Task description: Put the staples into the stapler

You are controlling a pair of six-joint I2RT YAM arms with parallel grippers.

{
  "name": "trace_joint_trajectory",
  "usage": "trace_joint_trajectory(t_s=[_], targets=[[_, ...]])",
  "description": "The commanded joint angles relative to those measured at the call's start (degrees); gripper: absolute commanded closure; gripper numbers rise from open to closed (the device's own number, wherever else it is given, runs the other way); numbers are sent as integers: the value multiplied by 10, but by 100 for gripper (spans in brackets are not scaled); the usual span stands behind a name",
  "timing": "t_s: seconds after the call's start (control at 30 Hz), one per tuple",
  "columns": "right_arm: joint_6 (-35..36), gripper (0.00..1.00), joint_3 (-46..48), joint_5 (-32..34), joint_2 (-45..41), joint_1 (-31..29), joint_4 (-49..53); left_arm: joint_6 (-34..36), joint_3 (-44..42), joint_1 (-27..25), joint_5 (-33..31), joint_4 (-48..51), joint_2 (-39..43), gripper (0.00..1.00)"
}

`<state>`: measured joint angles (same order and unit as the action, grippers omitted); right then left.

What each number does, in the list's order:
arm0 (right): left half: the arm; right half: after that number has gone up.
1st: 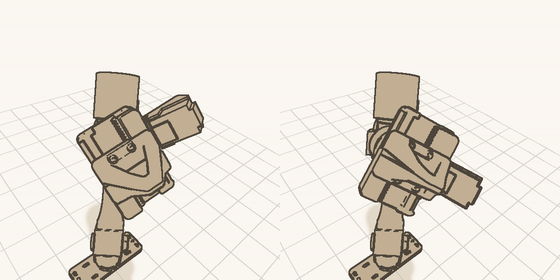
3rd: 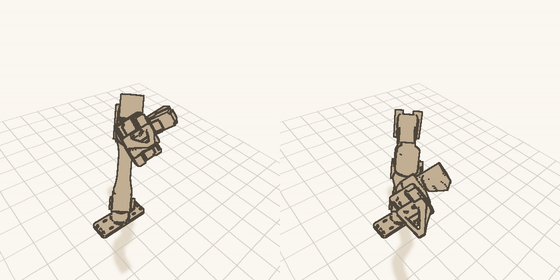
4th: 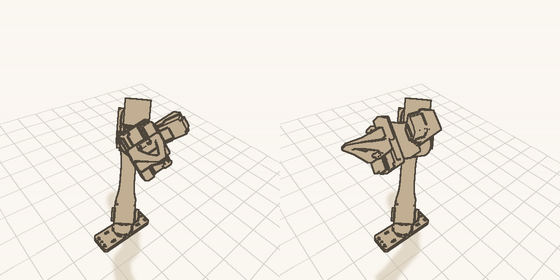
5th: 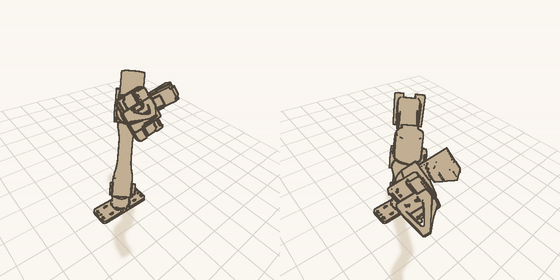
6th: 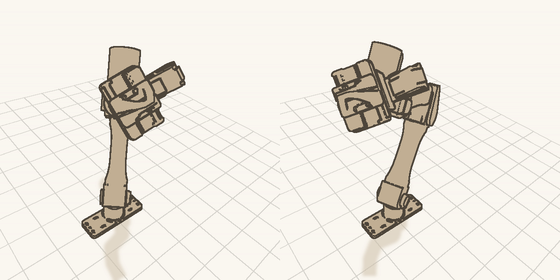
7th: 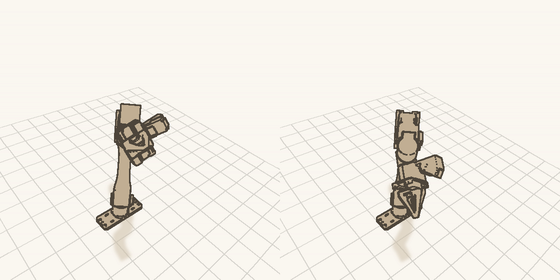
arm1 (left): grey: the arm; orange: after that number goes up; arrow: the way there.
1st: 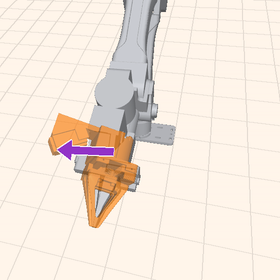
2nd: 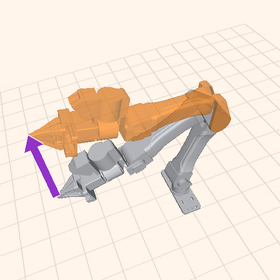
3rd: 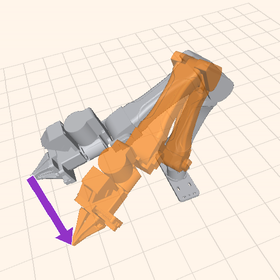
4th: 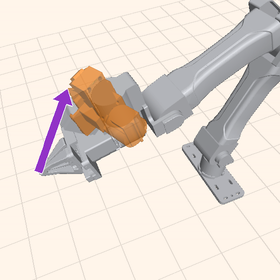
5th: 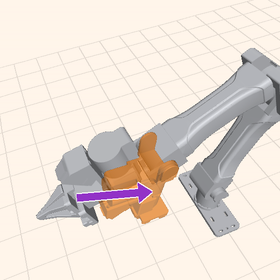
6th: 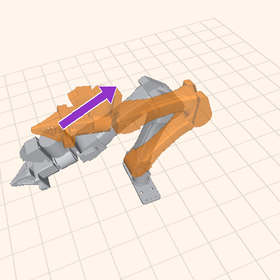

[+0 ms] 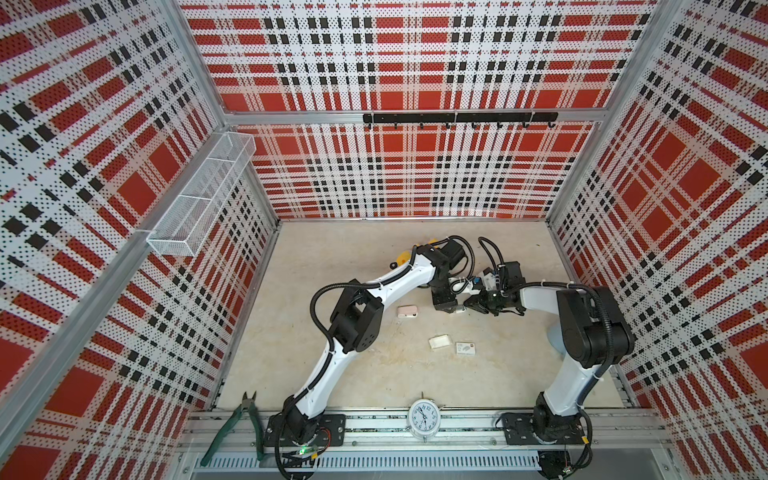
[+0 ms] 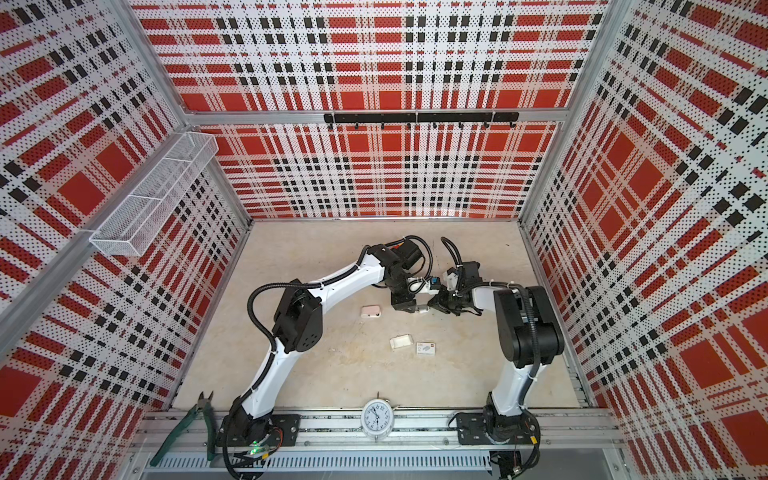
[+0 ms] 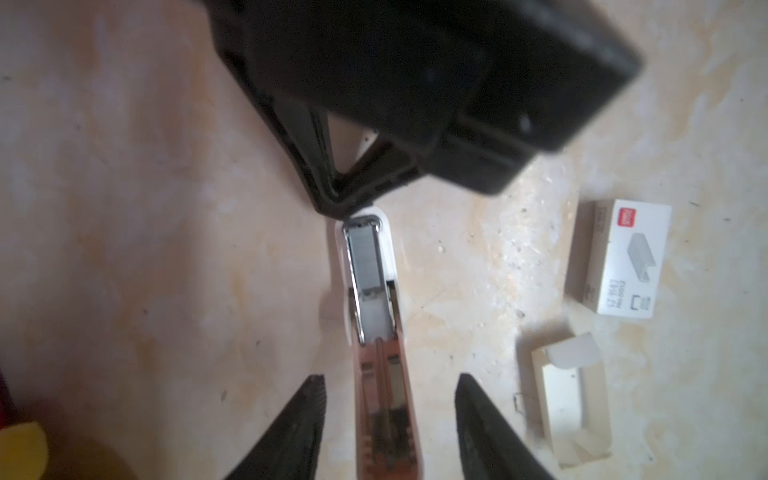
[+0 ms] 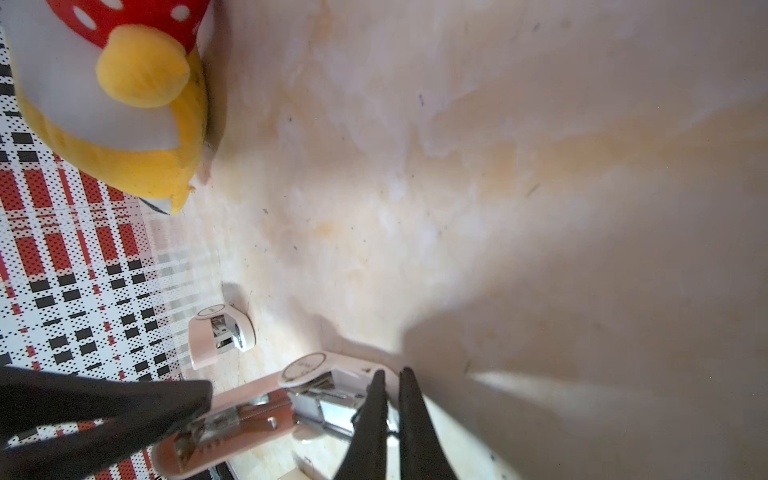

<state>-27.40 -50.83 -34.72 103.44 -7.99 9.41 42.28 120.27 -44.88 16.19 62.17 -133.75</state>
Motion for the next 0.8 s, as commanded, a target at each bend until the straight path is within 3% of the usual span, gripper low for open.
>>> trace_joint_trajectory(t_s=[0.0,0.2,0.53,0.77], targets=[[15,90,-13,6,9,-3,-4,-2,-30,20,41,6,58,44],[15,90,-12,6,11,-3,-1,-18,-105,35,51,-45,97,43],[15,91,-12,7,11,-3,1,-41,-142,31,56,-98,93,44],[15,91,-10,7,8,-3,1,-62,-153,27,53,-137,89,52]])
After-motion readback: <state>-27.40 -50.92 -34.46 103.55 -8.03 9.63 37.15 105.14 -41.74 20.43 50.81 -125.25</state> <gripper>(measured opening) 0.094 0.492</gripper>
